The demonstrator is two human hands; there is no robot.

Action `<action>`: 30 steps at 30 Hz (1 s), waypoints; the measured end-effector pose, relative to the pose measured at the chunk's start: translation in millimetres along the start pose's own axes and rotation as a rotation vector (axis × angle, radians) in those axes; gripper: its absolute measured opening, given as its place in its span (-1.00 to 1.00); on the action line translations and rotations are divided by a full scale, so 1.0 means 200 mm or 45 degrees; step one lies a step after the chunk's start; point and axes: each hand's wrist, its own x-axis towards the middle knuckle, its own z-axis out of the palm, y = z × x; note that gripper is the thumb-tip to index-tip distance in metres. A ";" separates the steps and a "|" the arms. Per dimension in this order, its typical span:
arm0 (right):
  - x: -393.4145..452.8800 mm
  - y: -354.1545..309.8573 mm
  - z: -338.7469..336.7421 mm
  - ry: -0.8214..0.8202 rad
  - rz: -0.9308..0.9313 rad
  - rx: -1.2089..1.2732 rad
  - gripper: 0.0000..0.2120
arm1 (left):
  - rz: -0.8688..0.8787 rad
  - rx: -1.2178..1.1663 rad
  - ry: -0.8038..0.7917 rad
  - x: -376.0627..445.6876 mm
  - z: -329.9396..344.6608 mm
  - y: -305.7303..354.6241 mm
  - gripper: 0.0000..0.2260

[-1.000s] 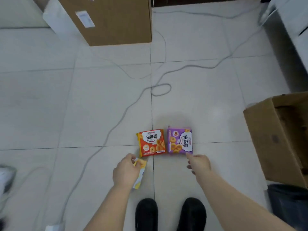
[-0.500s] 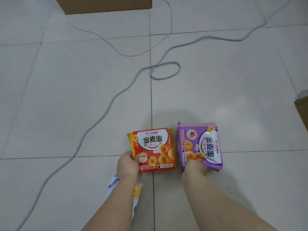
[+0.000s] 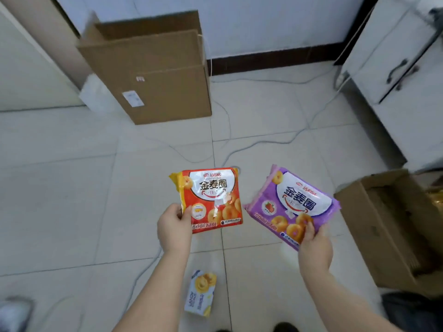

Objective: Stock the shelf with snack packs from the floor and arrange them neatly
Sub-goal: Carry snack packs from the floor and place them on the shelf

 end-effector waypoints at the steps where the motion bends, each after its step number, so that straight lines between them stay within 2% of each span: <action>1: -0.09 -0.15 -0.16 0.013 -0.063 0.009 -0.72 | 0.039 -0.018 -0.006 -0.05 -0.14 0.16 -0.88; 7: -0.54 -0.90 -1.04 0.161 -0.326 0.177 -0.86 | 0.237 -0.091 -0.134 -0.36 -0.79 1.07 -0.81; 13: -0.78 -1.28 -1.73 0.466 -0.442 0.293 -0.83 | 0.584 -0.195 -0.207 -0.77 -1.09 1.77 -0.80; 16: -0.85 -1.37 -2.11 0.610 -0.541 0.358 -0.77 | 0.728 -0.303 -0.256 -0.99 -1.13 2.03 -0.79; 22: -0.99 -1.39 -2.76 0.863 -0.685 0.476 -0.85 | 0.907 -0.552 -0.374 -1.52 -1.07 2.48 -0.75; 30: -1.03 -1.29 -3.56 1.279 -0.804 0.409 -0.79 | 1.147 -0.803 -0.648 -2.21 -0.85 2.96 -0.78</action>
